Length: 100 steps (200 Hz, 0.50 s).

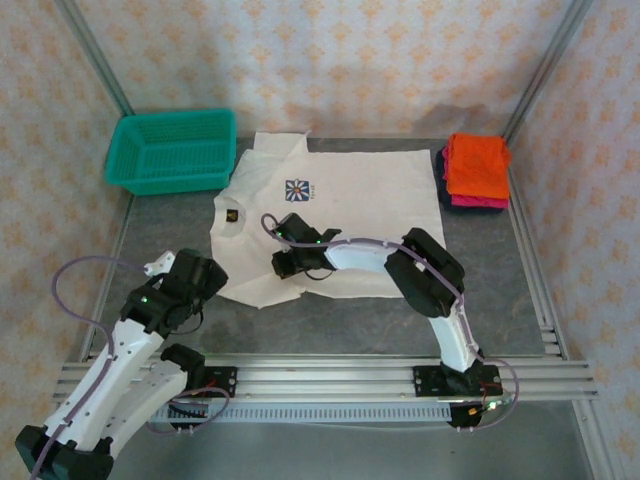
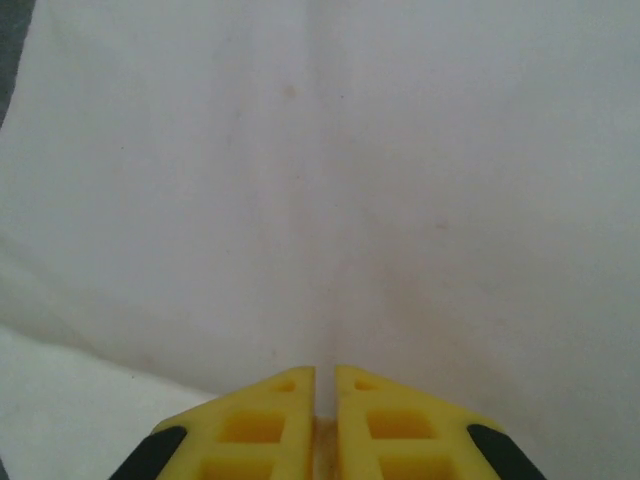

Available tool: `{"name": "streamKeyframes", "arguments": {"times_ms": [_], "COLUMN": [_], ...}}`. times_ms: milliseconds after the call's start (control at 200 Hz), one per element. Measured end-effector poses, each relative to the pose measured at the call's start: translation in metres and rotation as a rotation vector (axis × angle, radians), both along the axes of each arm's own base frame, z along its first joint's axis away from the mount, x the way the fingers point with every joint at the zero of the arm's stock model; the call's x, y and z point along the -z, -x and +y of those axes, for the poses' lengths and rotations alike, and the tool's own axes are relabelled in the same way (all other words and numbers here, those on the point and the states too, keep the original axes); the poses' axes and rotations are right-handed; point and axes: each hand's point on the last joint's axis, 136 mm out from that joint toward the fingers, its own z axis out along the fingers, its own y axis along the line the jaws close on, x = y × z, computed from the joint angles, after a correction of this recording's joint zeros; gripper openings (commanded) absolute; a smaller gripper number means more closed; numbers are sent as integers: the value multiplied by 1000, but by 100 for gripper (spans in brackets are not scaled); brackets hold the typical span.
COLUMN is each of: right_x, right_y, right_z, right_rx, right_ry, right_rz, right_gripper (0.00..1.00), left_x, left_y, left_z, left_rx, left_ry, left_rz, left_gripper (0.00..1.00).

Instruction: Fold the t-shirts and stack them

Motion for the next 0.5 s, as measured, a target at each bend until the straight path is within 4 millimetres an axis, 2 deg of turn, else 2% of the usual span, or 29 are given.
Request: {"name": "streamKeyframes", "arguments": {"times_ms": [45, 70, 95, 115, 125, 285, 500], "right_x": [-2, -3, -5, -6, -7, -21, -24], "right_y": [3, 5, 8, 10, 11, 23, 29], "right_z": [-1, -2, -2, -3, -3, -1, 3], "right_rx": [-1, -1, -1, -4, -6, -5, -15], "right_ry": [1, 2, 1, 1, 0, -29, -41], "right_rz": [-4, -5, -5, -7, -10, -16, -18], "right_gripper": [24, 21, 14, 2, 0, 0, 0], "left_x": [2, 3, 4, 5, 6, 10, 16], "left_y": [1, 1, 1, 1, 2, 3, 0], "left_z": [-1, -2, -3, -3, -4, -7, -15], "left_rx": [4, 6, 8, 10, 11, 21, 22], "left_ry": [6, 9, 13, 16, 17, 32, 74], "left_rz": [6, 9, 13, 17, 19, 34, 38], "left_gripper": [100, 100, 100, 100, 100, 100, 100]}}
